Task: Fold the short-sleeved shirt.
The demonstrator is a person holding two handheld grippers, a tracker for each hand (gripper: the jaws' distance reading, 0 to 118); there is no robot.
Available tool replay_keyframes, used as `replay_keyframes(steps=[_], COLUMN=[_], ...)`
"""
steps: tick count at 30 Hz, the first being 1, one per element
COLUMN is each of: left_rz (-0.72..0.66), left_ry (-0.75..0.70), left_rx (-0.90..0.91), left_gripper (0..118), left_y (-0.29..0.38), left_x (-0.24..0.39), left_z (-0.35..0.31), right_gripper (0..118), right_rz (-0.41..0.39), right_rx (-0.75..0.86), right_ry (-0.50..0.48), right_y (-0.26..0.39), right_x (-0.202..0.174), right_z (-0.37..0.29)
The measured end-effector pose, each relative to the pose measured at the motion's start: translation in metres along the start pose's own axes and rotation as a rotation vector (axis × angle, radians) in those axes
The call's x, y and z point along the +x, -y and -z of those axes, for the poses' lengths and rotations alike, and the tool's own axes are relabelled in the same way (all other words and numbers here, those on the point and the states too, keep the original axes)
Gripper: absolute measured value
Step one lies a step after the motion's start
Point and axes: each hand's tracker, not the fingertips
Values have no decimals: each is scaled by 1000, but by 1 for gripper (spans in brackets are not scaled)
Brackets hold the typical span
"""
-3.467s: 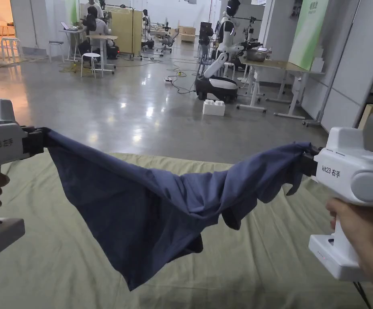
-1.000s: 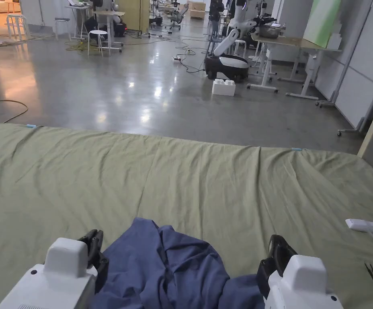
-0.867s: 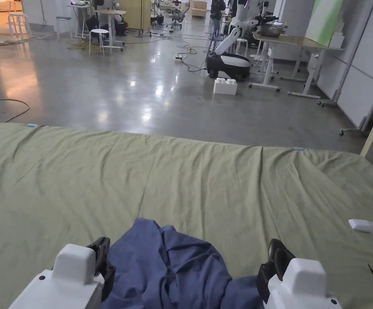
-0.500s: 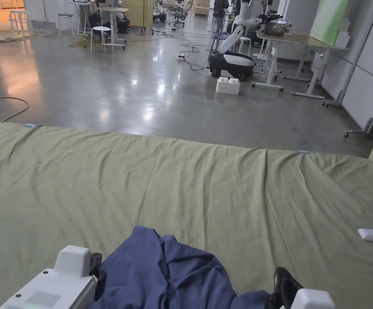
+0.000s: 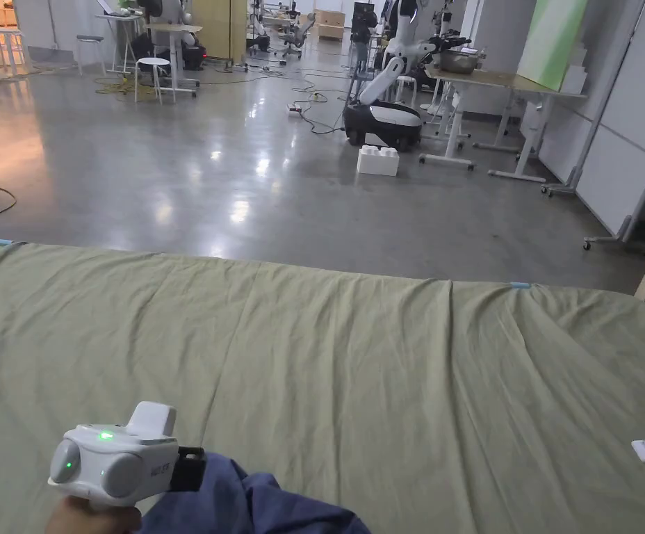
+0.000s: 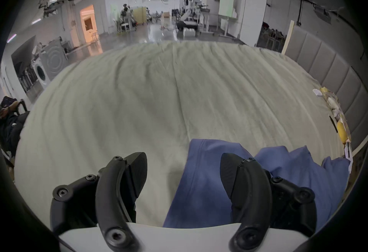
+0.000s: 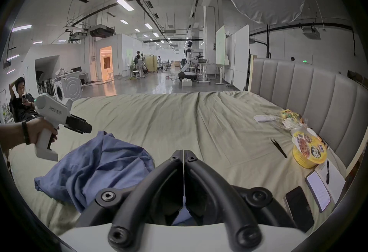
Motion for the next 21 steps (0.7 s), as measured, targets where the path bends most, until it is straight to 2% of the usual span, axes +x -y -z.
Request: replay_keyframes(steps=[3, 5, 7, 9, 11, 12, 14, 16, 17, 19, 20, 21], left_rz=[-19, -9, 23, 68, 138, 161, 142, 134, 140, 146, 141, 105], left_ry=[36, 13, -36, -57, -92, -94, -22, -9, -1, 1, 6, 51], left_rx=[-54, -45, -69, -94, -64, -51, -51, -42, -44, -50, -49, -58], left_gripper=[84, 84, 85, 85, 81, 73, 41, 13, 8, 6, 6, 6], left_y=[-8, 1, 2, 6, 5, 9, 10, 13, 13, 14, 15, 16], left_x=[3, 37, 54, 37, 48, 47, 48, 50, 51, 51, 52, 50], left_z=[32, -20, -19, 26, 26, 31, 32, 27, 27, 24, 17, 11], right_gripper=[1, 1, 1, 1, 1, 1, 1, 1, 2, 5, 17, 34], right_rz=[-5, -12, -14, -14, -11, -7, 6, 21, 22, 13, 14, 7], right_rx=[-22, -36, -51, -65, -80, -86, -108, -126, -135, -175, -183, -212], right_ry=[14, 28, 36, 42, 47, 49, 50, 49, 50, 54, 54, 44], right_y=[4, 7, 12, 15, 19, 20, 24, 27, 28, 29, 29, 29], right_x=[9, 14, 19, 23, 25, 26, 28, 29, 29, 32, 34, 37], right_z=[4, 7, 9, 9, 10, 10, 13, 15, 16, 19, 20, 22])
